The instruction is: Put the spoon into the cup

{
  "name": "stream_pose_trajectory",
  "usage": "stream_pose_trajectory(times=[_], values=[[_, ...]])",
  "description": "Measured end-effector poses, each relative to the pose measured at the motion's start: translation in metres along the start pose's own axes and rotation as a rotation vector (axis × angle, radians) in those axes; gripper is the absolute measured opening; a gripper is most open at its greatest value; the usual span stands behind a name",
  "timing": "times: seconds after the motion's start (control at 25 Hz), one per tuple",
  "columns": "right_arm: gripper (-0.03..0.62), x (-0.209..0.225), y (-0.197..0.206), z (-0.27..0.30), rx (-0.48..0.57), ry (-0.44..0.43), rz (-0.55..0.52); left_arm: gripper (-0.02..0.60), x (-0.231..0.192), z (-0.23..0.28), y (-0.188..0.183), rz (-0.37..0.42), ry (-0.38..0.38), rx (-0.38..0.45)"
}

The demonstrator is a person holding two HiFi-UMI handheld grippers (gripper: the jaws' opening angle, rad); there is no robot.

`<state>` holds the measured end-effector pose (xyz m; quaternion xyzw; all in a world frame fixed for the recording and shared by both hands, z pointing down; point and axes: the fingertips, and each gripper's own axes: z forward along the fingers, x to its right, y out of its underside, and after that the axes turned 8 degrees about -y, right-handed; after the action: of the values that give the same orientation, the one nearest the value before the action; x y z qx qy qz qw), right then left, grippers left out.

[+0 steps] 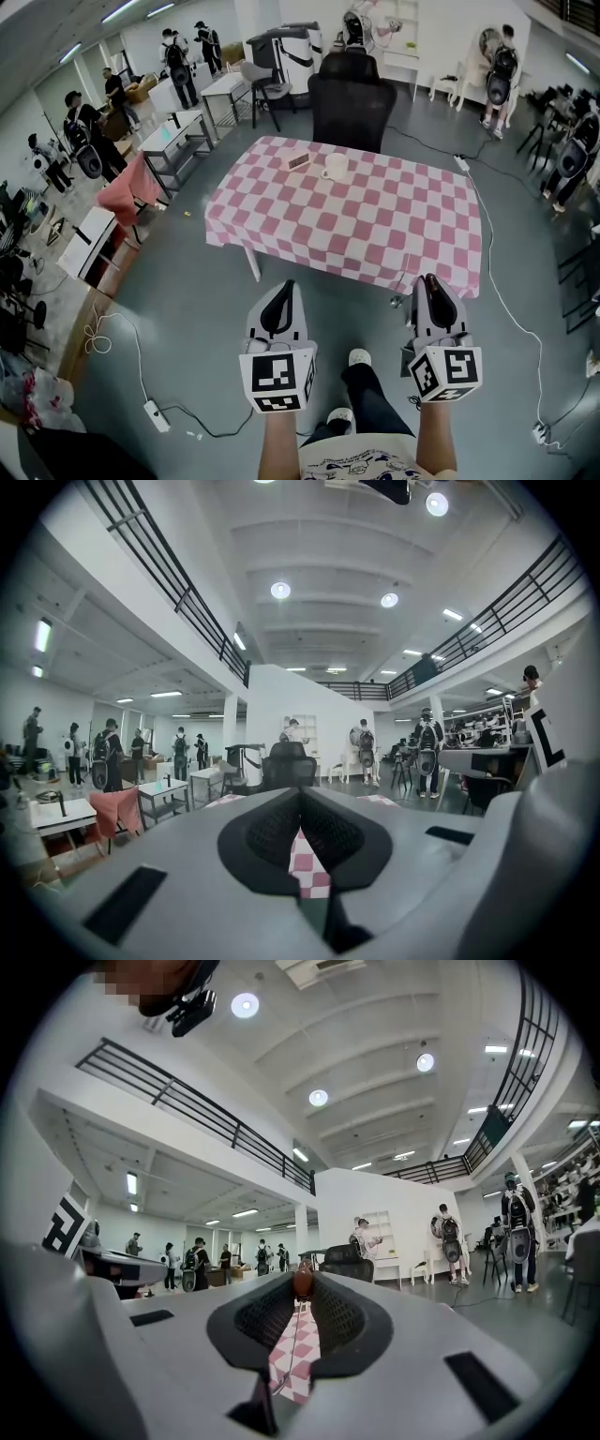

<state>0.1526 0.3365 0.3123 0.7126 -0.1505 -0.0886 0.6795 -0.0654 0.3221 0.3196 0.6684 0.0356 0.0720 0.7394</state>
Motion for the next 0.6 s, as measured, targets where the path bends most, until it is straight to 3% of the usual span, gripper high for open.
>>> stream_pose_trajectory(times=[0.28, 0.6], values=[[0.063, 0.030, -0.003, 0.062, 0.010, -0.016, -0.017, 0.012, -0.005, 0.064, -0.008, -0.004, -0.017, 0.007], [0.063, 0.075, -0.013, 0.173, 0.021, -0.078, -0.028, 0.012, -0.017, 0.166, -0.031, -0.006, -0.083, 0.025]])
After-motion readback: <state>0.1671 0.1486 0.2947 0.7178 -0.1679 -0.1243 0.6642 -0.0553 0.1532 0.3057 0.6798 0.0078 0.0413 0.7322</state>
